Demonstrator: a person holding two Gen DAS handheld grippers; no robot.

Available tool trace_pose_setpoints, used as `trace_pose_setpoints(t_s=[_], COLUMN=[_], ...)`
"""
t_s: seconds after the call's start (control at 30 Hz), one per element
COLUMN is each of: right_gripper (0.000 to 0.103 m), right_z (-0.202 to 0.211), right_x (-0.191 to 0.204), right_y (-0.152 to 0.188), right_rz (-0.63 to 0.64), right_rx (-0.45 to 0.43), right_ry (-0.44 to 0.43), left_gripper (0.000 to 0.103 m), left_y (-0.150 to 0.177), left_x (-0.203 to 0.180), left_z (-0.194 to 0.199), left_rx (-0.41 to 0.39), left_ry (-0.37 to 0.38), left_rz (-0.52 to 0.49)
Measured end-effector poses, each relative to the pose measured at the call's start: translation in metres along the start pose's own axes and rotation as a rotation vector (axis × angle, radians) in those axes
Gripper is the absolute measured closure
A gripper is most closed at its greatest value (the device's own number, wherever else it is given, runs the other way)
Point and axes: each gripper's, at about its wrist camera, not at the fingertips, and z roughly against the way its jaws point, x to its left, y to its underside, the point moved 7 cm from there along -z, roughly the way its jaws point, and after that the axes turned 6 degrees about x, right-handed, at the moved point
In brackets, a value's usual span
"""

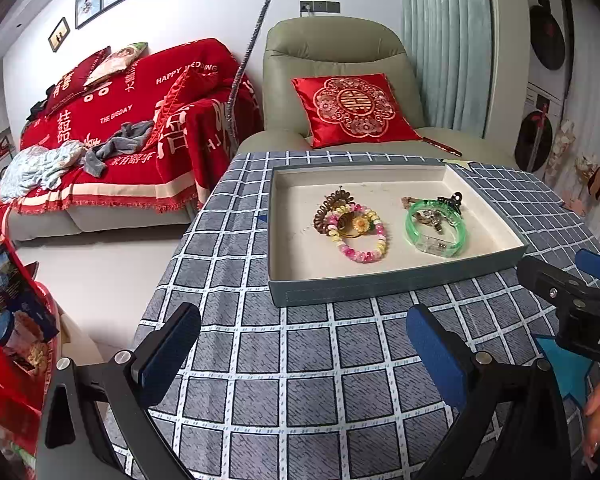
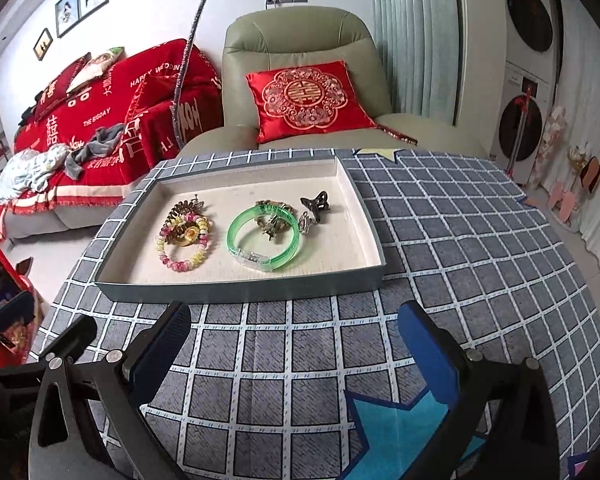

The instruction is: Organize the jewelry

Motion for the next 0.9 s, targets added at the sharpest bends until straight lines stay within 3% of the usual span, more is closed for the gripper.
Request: trace_pose_setpoints(t_s=[0.9], right_gripper=[0.000], right_z=[0.004], right_x=[0.010], right_y=[0.000], right_rz=[0.026], right_rx=[-0.030], right_ry=[0.001], left_gripper=[0.000], left_y=[0.001], left_x=[0.006], left_z=[-0.002], left_rx=[0.004], left_ry=[-0.029], left_rz=[0.024])
